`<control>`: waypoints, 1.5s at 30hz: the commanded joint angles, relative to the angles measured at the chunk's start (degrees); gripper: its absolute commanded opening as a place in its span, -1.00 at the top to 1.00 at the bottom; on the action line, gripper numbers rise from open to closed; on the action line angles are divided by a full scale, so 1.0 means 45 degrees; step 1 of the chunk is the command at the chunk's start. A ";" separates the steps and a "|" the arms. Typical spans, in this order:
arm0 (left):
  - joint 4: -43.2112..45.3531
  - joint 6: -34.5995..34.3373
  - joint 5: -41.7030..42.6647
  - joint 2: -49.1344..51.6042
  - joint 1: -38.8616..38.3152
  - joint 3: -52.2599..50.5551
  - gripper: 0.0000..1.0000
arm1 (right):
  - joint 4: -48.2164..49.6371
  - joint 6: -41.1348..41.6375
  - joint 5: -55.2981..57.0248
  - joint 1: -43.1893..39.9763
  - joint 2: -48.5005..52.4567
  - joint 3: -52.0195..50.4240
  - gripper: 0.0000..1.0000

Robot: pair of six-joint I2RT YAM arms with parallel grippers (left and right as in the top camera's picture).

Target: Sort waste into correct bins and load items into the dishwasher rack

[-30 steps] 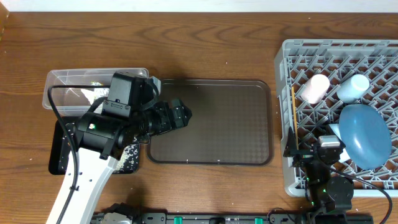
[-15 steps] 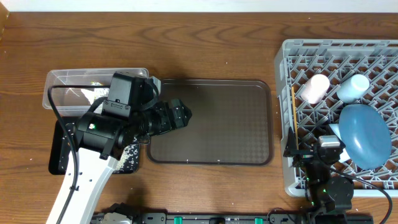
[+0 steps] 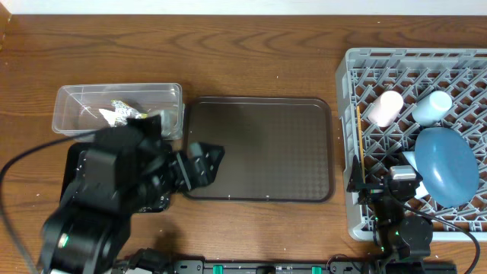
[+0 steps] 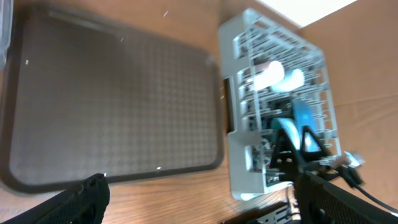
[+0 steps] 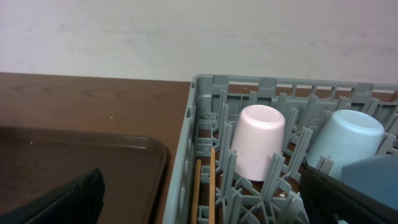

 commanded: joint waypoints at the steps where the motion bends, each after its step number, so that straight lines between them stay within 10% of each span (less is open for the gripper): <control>1: 0.0015 0.0180 0.0121 -0.0957 0.0053 0.0112 -0.96 | -0.0058 0.0175 -0.0044 -0.0141 -0.0092 -0.0019 -0.99; 30: -0.0534 0.0845 -0.1248 -0.7640 0.0053 -0.2409 -0.96 | -0.0058 0.0175 -0.0044 -0.0141 -0.0092 -0.0019 -0.98; 45: 0.7067 0.0801 -0.2142 -0.9700 0.0053 -0.8174 -0.96 | -0.0058 0.0175 -0.0044 -0.0141 -0.0092 -0.0019 -0.99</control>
